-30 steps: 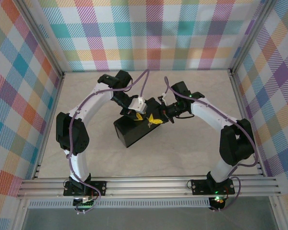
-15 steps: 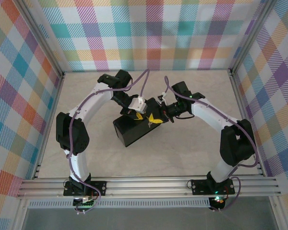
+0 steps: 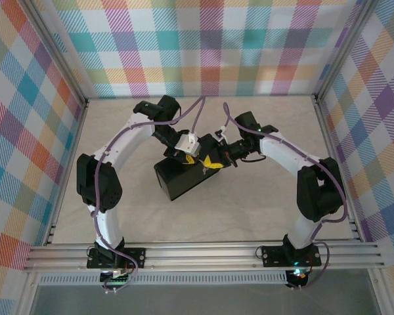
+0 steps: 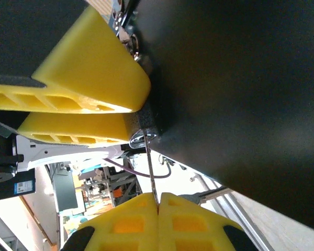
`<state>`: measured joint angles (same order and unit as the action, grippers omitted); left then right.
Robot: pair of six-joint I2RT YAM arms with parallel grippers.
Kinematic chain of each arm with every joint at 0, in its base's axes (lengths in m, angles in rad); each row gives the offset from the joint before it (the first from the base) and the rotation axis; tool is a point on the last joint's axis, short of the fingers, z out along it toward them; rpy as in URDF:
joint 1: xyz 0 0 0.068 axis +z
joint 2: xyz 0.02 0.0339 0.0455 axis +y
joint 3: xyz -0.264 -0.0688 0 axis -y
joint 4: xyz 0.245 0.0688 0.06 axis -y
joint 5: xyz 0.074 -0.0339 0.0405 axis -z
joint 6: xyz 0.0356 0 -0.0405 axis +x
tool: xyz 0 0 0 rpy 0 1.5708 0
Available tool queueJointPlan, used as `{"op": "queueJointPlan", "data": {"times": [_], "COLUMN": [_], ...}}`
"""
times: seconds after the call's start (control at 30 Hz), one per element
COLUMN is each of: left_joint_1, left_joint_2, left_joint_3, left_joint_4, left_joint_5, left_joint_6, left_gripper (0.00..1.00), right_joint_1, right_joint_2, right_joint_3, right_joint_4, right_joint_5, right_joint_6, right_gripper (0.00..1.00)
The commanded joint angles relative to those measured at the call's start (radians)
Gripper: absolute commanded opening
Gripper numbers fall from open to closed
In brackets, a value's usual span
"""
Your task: Unlock the padlock with the key
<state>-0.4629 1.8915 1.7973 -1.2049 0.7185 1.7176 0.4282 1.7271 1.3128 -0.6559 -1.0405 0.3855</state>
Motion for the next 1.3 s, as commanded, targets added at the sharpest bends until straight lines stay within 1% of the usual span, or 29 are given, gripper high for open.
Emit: {"op": "queueJointPlan", "data": {"times": [0.0, 0.23, 0.37, 0.47, 0.57, 0.67, 0.8, 0.83, 0.93, 1.0, 1.1, 1.17, 1.27], "left_joint_1": [-0.048, -0.054, -0.056, -0.056, -0.054, -0.054, -0.054, -0.054, -0.054, -0.054, -0.054, -0.053, -0.041], "left_joint_2": [0.028, 0.049, 0.071, 0.083, 0.082, 0.072, 0.036, 0.021, -0.011, -0.015, -0.012, -0.012, -0.001], "left_joint_3": [0.023, 0.041, 0.068, 0.077, 0.069, 0.042, -0.027, -0.052, -0.098, -0.097, -0.081, -0.081, -0.072], "left_joint_4": [-0.087, -0.097, -0.112, -0.11, -0.075, 0.002, 0.104, 0.129, 0.158, 0.143, 0.075, 0.064, 0.055], "left_joint_5": [0.102, 0.099, 0.092, 0.09, 0.085, 0.059, 0.044, 0.047, 0.069, 0.08, 0.091, 0.087, 0.072], "left_joint_6": [0.028, 0.02, -0.003, -0.024, -0.072, -0.157, -0.257, -0.268, -0.256, -0.245, -0.188, -0.169, -0.152], "left_gripper": [0.22, 0.24, 0.24, 0.24, 0.24, 0.23, 0.23, 0.23, 0.23, 0.23, 0.23, 0.23, 0.23], "right_joint_1": [-0.008, 0.008, 0.027, 0.036, 0.047, 0.057, 0.069, 0.07, 0.069, 0.069, 0.061, 0.051, 0.041], "right_joint_2": [0.017, 0.036, 0.019, -0.003, -0.031, -0.083, -0.155, -0.162, -0.169, -0.166, -0.163, -0.157, -0.144], "right_joint_3": [0.097, 0.164, 0.145, 0.091, 0.014, -0.076, -0.217, -0.238, -0.255, -0.238, -0.207, -0.181, -0.126], "right_joint_4": [0.019, -0.044, -0.006, 0.076, 0.19, 0.312, 0.54, 0.591, 0.659, 0.644, 0.579, 0.523, 0.389], "right_joint_5": [0.069, 0.119, 0.135, 0.137, 0.13, 0.14, 0.168, 0.169, 0.171, 0.169, 0.171, 0.157, 0.121], "right_joint_6": [-0.081, -0.12, -0.108, -0.063, 0.02, 0.117, 0.31, 0.353, 0.413, 0.411, 0.364, 0.321, 0.212], "right_gripper": [0.0, 0.0, 0.0, 0.0, 0.0, 0.0, 0.0, 0.0, 0.0, 0.0, 0.0, 0.0, 0.0]}}
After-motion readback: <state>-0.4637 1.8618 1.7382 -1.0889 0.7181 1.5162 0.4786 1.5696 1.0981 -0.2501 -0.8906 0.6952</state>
